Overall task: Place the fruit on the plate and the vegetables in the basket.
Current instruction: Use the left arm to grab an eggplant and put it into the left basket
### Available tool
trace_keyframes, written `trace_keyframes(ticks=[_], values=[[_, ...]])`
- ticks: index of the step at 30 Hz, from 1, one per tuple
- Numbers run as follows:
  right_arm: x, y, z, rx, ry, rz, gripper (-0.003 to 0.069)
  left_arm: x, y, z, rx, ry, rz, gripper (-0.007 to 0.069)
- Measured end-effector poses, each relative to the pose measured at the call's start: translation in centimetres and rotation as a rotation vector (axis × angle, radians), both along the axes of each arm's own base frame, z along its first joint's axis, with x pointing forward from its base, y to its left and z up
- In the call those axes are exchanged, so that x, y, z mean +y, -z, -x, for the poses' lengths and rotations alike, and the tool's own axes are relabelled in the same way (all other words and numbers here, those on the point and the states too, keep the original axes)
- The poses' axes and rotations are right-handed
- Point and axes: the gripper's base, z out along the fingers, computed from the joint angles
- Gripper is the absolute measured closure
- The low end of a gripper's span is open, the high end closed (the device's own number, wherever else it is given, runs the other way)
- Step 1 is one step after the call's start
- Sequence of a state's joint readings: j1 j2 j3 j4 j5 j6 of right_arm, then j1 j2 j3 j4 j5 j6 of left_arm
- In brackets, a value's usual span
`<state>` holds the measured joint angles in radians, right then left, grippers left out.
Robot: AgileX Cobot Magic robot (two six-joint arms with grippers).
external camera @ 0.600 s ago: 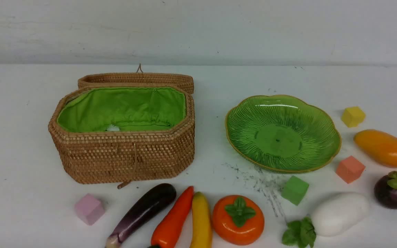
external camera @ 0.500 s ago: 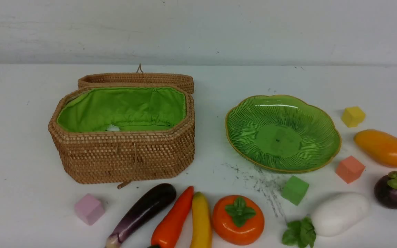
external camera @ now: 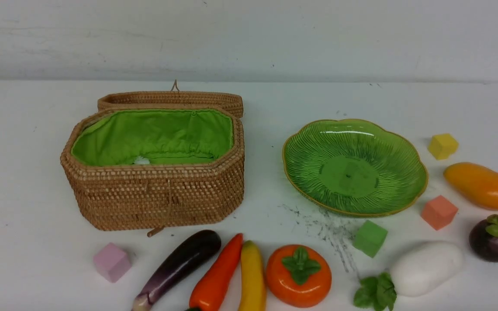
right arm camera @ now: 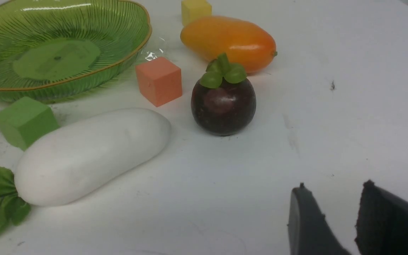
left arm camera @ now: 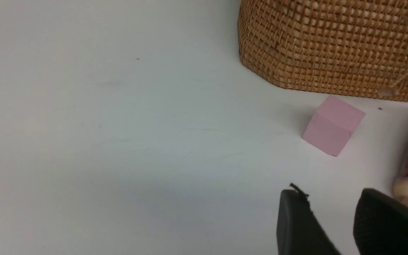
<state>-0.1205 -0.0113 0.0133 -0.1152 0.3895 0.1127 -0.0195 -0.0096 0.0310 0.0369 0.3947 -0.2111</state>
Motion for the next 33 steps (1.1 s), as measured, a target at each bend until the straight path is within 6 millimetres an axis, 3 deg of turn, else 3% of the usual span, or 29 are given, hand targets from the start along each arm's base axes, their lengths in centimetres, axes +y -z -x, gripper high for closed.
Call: trace_keyframes(ticks=[19, 27, 33], values=[[0.0, 0.0, 0.0, 0.000, 0.000, 0.000, 0.0417, 0.1, -0.5, -0.2, -0.059, -0.004, -0.017, 0.0386], [0.0, 0.0, 0.0, 0.000, 0.000, 0.000, 0.0417, -0.1, -3.9, -0.4, -0.427, -0.028, 0.358, 0.0386], [0.0, 0.0, 0.0, 0.000, 0.000, 0.000, 0.0417, 0.1, -5.8, 0.0, -0.638, -0.014, 0.440, 0.0386]])
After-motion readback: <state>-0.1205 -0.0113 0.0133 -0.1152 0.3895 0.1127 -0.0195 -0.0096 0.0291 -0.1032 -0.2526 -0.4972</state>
